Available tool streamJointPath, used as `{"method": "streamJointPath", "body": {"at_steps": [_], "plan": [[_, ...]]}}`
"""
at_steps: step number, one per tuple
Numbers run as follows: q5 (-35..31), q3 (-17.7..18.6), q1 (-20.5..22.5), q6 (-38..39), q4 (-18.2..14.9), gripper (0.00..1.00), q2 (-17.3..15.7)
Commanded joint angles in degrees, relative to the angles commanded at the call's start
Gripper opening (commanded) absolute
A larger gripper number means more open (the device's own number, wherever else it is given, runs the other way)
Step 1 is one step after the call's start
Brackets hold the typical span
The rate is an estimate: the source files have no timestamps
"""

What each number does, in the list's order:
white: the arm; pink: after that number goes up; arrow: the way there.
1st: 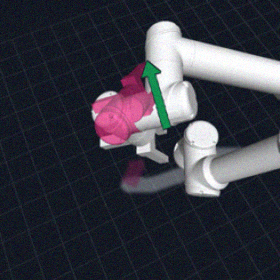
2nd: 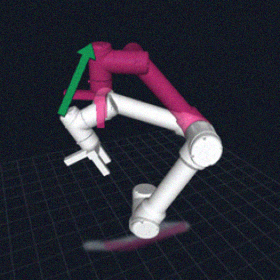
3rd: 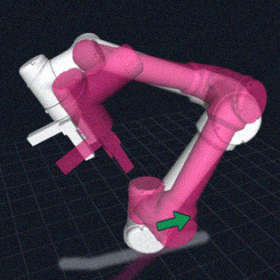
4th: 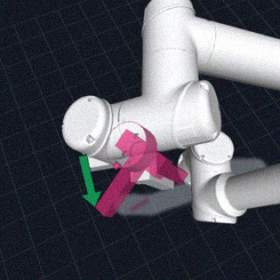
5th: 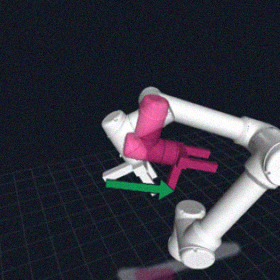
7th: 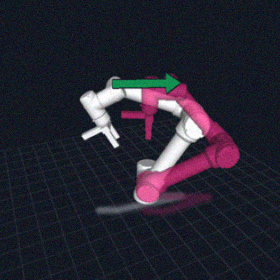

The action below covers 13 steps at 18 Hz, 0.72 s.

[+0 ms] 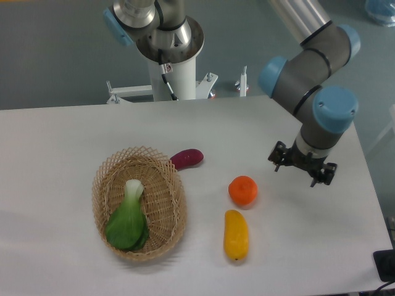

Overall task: Pick up the orange from the table
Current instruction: 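Move the open gripper over the orange and lower it, then lower the gripper around the orange and close the fingers on it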

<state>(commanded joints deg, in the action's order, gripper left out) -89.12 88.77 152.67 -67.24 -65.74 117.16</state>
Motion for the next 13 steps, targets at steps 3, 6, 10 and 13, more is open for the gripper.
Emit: {"method": "streamJointPath", "body": {"at_steps": [3, 6, 10, 13], "plan": [[0.18, 1.93, -0.7, 0.0, 0.09, 1.0, -0.44], [0.09, 2.03, -2.46, 2.63, 0.17, 1.0, 0.17], [0.09, 2.03, -4.39, 4.04, 0.17, 1.0, 0.88], [0.0, 2.29, -5.54, 6.41, 0.35, 1.0, 1.49]]}}
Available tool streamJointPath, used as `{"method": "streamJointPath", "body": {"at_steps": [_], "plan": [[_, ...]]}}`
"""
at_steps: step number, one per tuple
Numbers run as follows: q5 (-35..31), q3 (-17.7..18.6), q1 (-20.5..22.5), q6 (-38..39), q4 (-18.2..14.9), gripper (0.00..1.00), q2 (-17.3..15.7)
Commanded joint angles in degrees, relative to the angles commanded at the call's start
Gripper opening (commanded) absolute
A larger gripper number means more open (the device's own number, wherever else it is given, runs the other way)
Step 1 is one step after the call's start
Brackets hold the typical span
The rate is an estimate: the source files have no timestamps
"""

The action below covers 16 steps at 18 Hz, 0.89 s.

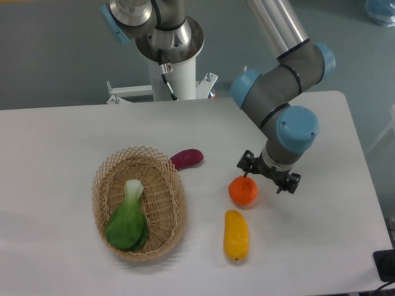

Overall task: Pick up the orange from the table
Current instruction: 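Lower the gripper around the orange and close the fingers on it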

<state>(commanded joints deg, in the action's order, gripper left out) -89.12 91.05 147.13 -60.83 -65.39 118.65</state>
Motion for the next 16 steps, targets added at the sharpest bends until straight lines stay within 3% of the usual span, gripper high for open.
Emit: {"method": "streamJointPath", "body": {"at_steps": [8, 16], "plan": [[-0.35, 4.04, -1.15, 2.03, 7.02, 1.0, 0.18], [-0.79, 4.75, -2.38, 3.26, 7.91, 1.0, 0.7]]}}
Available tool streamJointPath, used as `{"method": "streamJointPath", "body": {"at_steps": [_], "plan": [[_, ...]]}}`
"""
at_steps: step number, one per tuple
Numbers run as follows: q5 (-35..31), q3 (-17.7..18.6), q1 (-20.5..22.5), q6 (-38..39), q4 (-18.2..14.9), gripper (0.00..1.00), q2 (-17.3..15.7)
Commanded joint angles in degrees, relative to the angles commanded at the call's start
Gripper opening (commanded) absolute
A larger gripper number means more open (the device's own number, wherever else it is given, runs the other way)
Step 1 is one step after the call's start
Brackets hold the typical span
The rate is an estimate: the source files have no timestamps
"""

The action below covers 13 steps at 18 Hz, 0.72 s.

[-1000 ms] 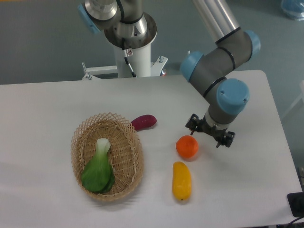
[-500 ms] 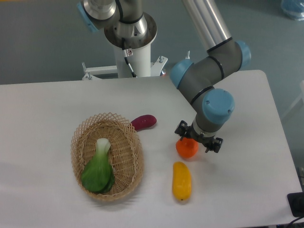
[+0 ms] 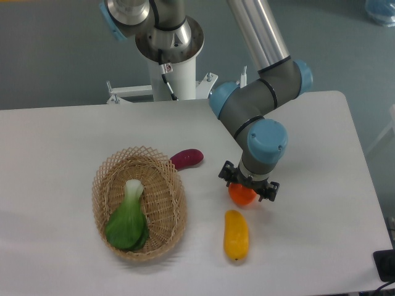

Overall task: Pick up the orange from the table
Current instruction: 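Lower the gripper around the orange and close the fingers on it, then lift the grasped orange up off the table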

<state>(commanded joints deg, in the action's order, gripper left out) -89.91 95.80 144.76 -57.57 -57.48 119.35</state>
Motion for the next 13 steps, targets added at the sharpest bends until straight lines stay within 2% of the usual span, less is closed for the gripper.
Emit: {"method": "streamJointPath", "body": {"at_steps": [4, 9, 13], "plan": [[-2.9, -0.09, -0.7, 0.09, 0.79, 1.0, 0.79], [-2.99, -0.09, -0.7, 0.09, 1.32, 0.82, 0.79], [-2.99, -0.53, -0.7, -0.09, 1.23, 0.81, 0.36]]}}
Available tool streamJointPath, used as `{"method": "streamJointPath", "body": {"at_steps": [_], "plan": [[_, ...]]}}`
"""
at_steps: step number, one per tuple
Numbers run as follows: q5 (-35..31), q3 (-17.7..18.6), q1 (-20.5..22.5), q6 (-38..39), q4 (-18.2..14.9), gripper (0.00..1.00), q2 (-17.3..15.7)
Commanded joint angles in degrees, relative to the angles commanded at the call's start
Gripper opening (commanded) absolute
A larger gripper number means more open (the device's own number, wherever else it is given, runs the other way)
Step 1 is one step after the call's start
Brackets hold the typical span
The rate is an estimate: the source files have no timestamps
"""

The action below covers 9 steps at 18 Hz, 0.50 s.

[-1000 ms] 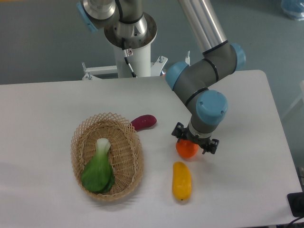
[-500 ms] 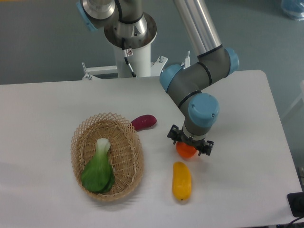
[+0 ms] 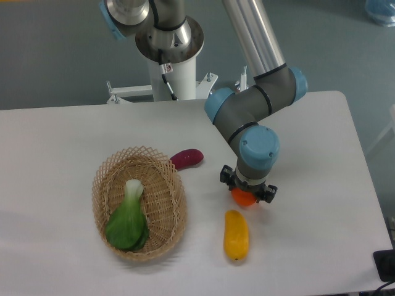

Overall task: Pick up the orange from the table
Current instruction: 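Lift the grasped orange up off the table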

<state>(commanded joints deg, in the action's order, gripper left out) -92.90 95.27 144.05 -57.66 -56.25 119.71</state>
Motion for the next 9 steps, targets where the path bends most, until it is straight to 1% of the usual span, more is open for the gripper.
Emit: {"method": "streamJointPath", "body": {"at_steps": [2, 5, 9], "plan": [[0.0, -0.44, 0.09, -0.35, 0.0, 0.81, -0.26], [-0.26, -2.02, 0.61, -0.44, 0.0, 0.82, -0.62], [-0.09, -4.21, 2.19, -0.62, -0.09, 0.82, -1.76]]}}
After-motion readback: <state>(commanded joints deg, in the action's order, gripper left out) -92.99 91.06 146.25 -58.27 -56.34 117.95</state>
